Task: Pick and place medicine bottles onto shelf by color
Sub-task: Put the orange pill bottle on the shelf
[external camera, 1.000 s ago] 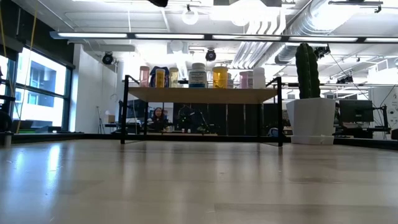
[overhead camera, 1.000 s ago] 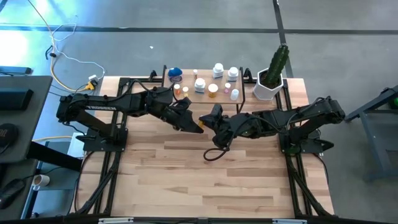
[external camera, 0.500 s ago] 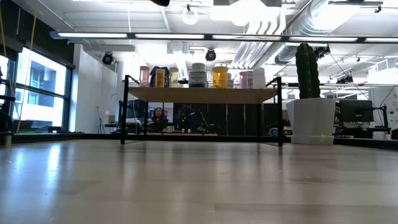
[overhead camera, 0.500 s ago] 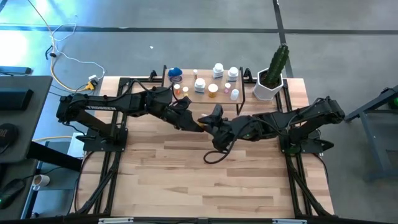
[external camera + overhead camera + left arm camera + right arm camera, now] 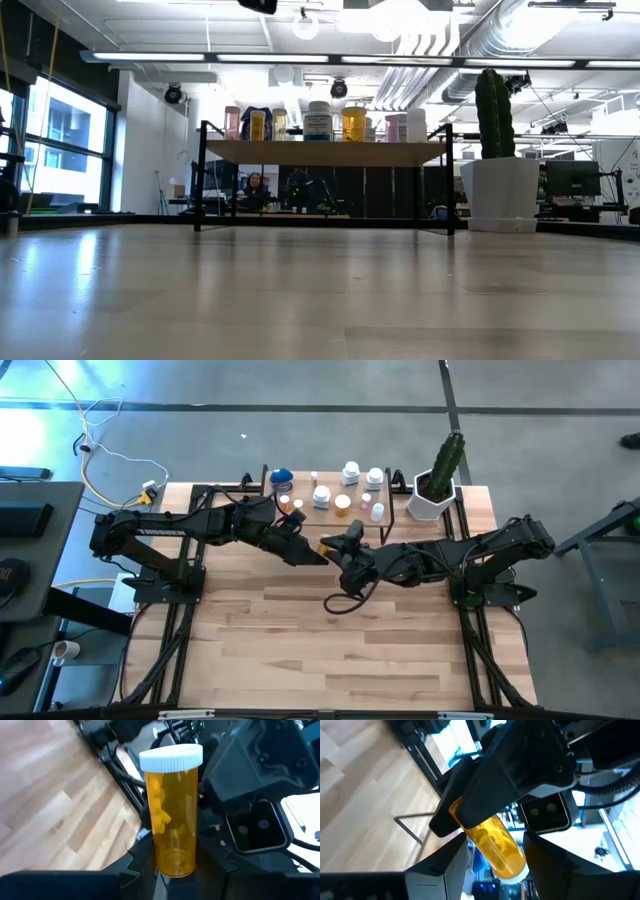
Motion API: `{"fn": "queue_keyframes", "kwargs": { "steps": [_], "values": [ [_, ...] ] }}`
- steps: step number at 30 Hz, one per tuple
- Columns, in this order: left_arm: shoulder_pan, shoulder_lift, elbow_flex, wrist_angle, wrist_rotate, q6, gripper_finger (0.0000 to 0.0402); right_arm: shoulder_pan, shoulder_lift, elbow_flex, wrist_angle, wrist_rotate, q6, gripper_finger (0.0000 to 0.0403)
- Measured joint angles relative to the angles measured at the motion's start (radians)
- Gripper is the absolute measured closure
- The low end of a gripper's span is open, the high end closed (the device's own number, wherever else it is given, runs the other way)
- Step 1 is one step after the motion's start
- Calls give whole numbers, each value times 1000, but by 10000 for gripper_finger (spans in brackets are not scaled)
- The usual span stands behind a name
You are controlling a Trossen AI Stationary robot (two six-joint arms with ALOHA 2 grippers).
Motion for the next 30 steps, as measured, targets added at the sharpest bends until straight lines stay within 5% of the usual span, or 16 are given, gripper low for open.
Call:
{"fn": "queue_keyframes", "kwargs": {
  "steps": [30],
  "values": [
    [204, 0, 0, 3, 16, 307, 300, -139, -2, 0, 67, 320, 10, 221]
  ]
}}
